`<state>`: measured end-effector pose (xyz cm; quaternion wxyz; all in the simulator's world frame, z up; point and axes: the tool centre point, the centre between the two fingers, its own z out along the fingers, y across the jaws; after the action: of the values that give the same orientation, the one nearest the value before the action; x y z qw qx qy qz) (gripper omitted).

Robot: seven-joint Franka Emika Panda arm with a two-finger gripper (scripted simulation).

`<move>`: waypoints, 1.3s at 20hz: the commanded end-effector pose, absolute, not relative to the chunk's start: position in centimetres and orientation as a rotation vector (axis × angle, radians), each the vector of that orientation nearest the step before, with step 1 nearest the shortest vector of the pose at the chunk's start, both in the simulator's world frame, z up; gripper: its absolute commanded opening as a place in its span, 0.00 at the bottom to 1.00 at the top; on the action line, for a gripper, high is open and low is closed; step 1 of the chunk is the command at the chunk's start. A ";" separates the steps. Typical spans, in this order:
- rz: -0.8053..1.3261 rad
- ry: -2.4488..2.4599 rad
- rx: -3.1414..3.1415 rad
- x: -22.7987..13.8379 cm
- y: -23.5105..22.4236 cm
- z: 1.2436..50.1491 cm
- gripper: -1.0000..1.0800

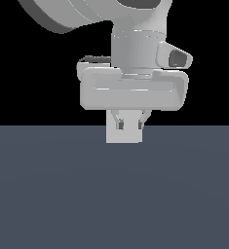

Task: Plug the charger into the wall socket.

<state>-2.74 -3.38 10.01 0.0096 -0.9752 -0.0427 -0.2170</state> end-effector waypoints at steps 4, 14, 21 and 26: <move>-0.677 -0.131 -3.046 -2.7 -3.4 10.0 0.00; -0.677 -0.132 -3.047 -1.3 -3.3 10.0 0.00; -0.677 -0.133 -3.048 1.2 -3.1 10.0 0.00; -0.677 -0.133 -3.048 1.9 -3.0 10.0 0.00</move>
<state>1.68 -2.99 10.02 0.0083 -0.9753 -0.0428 -0.2165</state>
